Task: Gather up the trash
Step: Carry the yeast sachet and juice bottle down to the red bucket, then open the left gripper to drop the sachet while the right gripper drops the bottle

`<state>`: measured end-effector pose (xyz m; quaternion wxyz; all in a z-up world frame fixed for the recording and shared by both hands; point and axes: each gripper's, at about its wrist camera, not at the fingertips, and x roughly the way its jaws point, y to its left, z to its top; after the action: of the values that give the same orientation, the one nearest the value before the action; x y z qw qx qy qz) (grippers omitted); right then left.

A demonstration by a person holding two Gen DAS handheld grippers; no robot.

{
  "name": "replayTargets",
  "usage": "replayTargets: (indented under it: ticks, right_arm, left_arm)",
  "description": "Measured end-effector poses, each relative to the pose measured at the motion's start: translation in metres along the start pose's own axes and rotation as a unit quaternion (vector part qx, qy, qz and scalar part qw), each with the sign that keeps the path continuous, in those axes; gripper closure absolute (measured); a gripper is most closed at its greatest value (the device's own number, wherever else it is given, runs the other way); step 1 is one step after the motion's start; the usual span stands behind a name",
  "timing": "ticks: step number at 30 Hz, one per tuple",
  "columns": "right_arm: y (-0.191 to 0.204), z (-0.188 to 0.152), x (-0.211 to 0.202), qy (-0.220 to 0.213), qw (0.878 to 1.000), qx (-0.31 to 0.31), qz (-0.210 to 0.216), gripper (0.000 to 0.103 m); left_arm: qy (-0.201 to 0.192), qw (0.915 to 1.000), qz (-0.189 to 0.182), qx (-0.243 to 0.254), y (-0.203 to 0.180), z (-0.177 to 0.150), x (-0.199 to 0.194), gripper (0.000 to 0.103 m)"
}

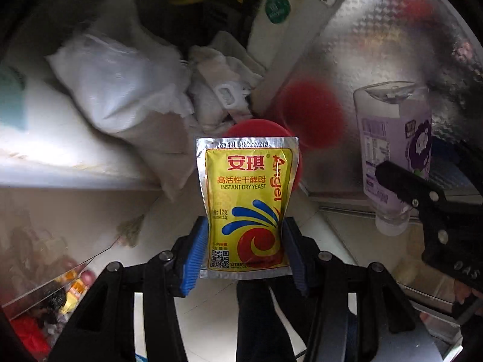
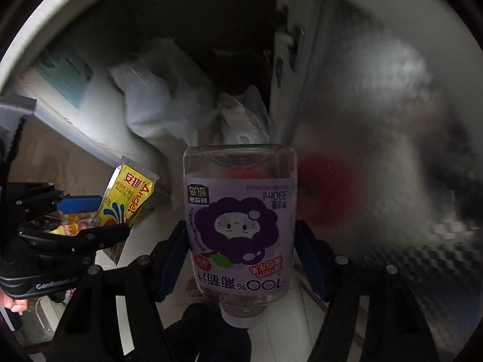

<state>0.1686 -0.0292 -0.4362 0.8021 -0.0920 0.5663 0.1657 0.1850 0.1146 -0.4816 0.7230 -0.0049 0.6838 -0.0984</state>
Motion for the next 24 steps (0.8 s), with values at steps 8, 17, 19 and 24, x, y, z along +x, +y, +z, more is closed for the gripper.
replayTargets:
  ticks: [8, 17, 19, 24]
  right_arm:
    - [-0.015, -0.013, 0.008, -0.005, 0.999, 0.030, -0.014, 0.037]
    - [-0.012, -0.017, 0.017, -0.001, 0.999, 0.038, -0.014, 0.037]
    - [-0.011, -0.014, 0.022, 0.002, 0.999, 0.035, -0.012, 0.037]
    - [-0.014, -0.011, 0.033, 0.003, 1.000, 0.013, 0.000, 0.037]
  left_arm:
    - [0.001, 0.9996, -0.012, 0.026, -0.019, 0.014, 0.031, 0.042]
    - [-0.006, 0.9997, 0.000, 0.025, -0.014, 0.017, 0.026, 0.000]
    - [-0.009, 0.9997, 0.004, 0.023, -0.012, 0.014, 0.023, 0.000]
    - [-0.016, 0.9998, 0.012, 0.009, -0.002, -0.001, 0.014, 0.000]
